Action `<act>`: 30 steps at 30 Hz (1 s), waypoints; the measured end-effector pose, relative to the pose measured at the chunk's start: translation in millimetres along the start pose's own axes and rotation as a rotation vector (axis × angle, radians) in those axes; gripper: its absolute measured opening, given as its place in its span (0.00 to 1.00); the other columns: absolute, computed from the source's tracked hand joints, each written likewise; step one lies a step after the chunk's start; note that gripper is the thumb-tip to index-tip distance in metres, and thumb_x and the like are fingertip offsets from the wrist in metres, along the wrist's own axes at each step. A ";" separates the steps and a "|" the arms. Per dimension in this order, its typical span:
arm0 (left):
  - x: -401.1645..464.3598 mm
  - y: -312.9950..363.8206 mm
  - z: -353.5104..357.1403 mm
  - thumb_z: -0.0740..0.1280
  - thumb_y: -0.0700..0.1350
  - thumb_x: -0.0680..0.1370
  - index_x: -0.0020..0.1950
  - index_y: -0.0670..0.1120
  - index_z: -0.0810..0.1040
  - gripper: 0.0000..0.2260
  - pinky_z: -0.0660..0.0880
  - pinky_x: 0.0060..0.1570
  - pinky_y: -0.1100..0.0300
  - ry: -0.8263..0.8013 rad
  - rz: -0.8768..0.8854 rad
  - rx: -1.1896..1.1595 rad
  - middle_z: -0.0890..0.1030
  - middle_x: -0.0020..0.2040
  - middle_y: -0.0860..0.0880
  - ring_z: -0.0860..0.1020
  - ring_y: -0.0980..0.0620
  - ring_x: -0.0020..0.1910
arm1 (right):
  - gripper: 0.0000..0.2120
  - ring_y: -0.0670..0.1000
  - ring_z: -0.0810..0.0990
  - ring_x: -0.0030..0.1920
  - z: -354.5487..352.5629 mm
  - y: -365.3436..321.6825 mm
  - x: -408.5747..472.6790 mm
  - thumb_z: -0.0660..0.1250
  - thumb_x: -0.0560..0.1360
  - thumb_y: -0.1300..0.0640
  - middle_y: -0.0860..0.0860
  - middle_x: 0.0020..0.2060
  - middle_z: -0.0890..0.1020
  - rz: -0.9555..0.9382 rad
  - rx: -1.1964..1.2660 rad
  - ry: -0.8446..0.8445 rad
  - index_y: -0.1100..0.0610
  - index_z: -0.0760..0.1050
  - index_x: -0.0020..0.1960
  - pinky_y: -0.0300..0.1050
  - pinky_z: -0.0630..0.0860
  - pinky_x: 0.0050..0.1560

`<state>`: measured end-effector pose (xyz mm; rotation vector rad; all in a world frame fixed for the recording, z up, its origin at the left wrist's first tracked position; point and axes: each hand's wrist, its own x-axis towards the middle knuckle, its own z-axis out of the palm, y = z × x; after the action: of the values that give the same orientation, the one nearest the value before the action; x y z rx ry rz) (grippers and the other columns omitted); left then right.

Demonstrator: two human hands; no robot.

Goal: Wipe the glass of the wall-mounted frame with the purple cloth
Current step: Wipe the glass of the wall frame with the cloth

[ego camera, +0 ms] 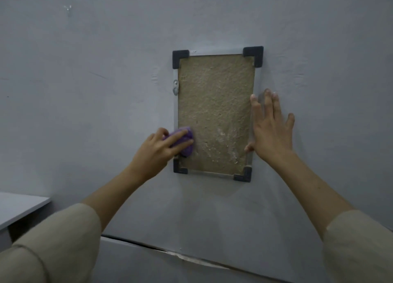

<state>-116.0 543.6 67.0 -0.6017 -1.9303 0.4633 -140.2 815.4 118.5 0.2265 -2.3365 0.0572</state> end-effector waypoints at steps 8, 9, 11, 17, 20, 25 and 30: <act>-22.9 28.6 15.8 0.71 0.30 0.64 0.63 0.45 0.77 0.28 0.80 0.40 0.52 -0.061 0.130 -0.034 0.77 0.63 0.40 0.77 0.40 0.40 | 0.60 0.57 0.38 0.75 1.9 -0.9 0.1 0.79 0.61 0.49 0.58 0.76 0.40 0.005 0.005 -0.002 0.54 0.37 0.75 0.70 0.54 0.68; -22.4 24.3 14.3 0.72 0.30 0.64 0.63 0.46 0.77 0.28 0.80 0.39 0.51 -0.068 0.127 -0.038 0.77 0.63 0.41 0.78 0.40 0.40 | 0.60 0.57 0.38 0.75 2.0 -0.9 0.4 0.79 0.61 0.49 0.58 0.76 0.40 0.006 0.006 -0.002 0.54 0.37 0.75 0.70 0.54 0.68; -17.3 16.0 13.5 0.72 0.29 0.64 0.63 0.46 0.78 0.29 0.79 0.37 0.51 -0.029 -0.027 -0.056 0.77 0.63 0.42 0.77 0.39 0.40 | 0.60 0.57 0.38 0.75 1.9 0.1 0.6 0.79 0.61 0.49 0.58 0.76 0.40 0.006 0.005 -0.001 0.54 0.37 0.75 0.70 0.53 0.68; -23.5 29.8 15.0 0.71 0.29 0.63 0.62 0.44 0.78 0.28 0.80 0.39 0.51 -0.036 -0.007 -0.026 0.77 0.62 0.40 0.77 0.39 0.39 | 0.60 0.57 0.38 0.75 3.5 -0.7 0.1 0.79 0.61 0.50 0.57 0.76 0.40 0.003 0.016 0.000 0.54 0.37 0.75 0.70 0.53 0.68; -26.1 18.6 8.7 0.73 0.30 0.63 0.61 0.44 0.79 0.27 0.79 0.37 0.52 -0.079 0.072 -0.011 0.79 0.61 0.41 0.78 0.39 0.39 | 0.60 0.57 0.38 0.75 3.3 0.2 0.1 0.79 0.61 0.50 0.57 0.76 0.40 0.002 0.019 0.005 0.54 0.38 0.75 0.70 0.53 0.68; -21.6 11.1 10.0 0.73 0.28 0.61 0.62 0.44 0.78 0.29 0.79 0.34 0.52 -0.009 -0.129 -0.016 0.78 0.61 0.40 0.76 0.39 0.39 | 0.60 0.57 0.38 0.75 3.3 -0.3 0.7 0.79 0.61 0.51 0.56 0.76 0.40 0.007 0.032 -0.002 0.54 0.37 0.75 0.70 0.52 0.68; -32.7 24.0 13.0 0.74 0.32 0.62 0.61 0.48 0.78 0.29 0.80 0.36 0.53 -0.121 0.121 -0.074 0.79 0.62 0.44 0.78 0.41 0.40 | 0.60 0.57 0.38 0.75 4.0 0.3 0.6 0.79 0.61 0.50 0.56 0.76 0.40 0.007 0.025 0.000 0.54 0.37 0.75 0.70 0.53 0.68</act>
<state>-111.3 542.6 24.7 -0.7564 -2.0408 0.5168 -143.4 815.2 116.2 0.2306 -2.3373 0.0904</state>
